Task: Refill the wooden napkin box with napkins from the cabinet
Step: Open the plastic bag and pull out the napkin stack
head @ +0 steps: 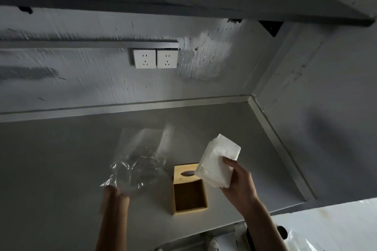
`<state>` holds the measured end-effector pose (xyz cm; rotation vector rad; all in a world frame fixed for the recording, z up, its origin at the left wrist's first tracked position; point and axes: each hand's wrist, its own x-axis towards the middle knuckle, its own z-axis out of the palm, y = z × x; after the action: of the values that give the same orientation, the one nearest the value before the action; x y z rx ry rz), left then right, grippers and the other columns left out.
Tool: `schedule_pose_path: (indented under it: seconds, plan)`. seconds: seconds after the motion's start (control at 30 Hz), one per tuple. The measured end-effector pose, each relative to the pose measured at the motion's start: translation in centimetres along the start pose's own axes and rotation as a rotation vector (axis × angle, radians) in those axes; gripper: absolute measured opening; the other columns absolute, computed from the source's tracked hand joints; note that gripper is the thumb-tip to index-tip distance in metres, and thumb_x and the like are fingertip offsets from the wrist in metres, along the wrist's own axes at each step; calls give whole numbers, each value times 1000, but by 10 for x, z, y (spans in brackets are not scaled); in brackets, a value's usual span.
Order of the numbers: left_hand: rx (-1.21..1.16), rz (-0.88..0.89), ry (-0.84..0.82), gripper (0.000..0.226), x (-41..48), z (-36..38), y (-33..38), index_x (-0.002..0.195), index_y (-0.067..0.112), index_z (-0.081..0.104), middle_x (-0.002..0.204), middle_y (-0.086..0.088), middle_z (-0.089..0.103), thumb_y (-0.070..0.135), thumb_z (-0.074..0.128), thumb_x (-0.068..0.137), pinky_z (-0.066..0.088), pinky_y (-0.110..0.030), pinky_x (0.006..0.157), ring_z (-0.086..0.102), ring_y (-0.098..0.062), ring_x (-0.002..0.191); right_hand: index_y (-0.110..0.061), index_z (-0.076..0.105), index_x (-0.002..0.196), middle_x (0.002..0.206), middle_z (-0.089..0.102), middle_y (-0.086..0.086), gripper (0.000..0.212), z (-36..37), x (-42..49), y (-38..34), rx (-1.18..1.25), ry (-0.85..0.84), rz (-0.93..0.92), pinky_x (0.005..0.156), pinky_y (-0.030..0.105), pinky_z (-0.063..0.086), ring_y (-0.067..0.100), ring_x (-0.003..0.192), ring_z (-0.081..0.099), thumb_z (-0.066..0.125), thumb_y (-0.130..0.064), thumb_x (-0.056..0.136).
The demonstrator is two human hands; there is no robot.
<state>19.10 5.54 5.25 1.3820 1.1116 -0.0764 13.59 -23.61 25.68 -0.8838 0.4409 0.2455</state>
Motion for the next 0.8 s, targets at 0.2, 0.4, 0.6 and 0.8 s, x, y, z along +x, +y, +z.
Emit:
schedule_pose_path:
  seconds: [0.2, 0.4, 0.6, 0.8]
  plan:
    - [-273, 160, -785, 51, -195, 55, 84, 140, 21, 43, 140, -13, 53, 49, 37, 97, 35, -48, 113, 48, -29, 132, -24, 49, 130, 120, 64, 11, 78, -5, -6, -31, -556, -108, -106, 71, 29, 57, 16, 96, 69, 79, -51, 63]
    - [-482, -127, -1162, 90, -267, 106, 84, 135, 15, 54, 129, -18, 61, 79, 17, 83, 49, -46, 92, 58, -34, 117, -36, -15, 149, 144, 22, -24, 96, 2, -28, -78, -1313, -171, -436, 107, 20, 26, -6, 132, 24, 37, -76, 78]
    - [-667, -169, -1337, 84, -303, 151, 70, 143, 13, 40, 143, -17, 48, 74, 22, 88, 23, -52, 116, 42, -33, 133, -30, -6, 152, 161, -16, -10, 70, -34, -51, -157, -1677, -369, -909, 121, 43, -3, 13, 147, -21, 21, -58, 94]
    - [-743, -214, -1409, 77, -329, 181, 56, 144, 19, 39, 132, -14, 60, 72, 33, 88, 44, -46, 103, 54, -30, 124, -25, 4, 153, 163, -9, 2, 68, -73, -42, -178, -1944, -565, -1007, 119, 57, 1, 29, 147, -19, 19, -53, 93]
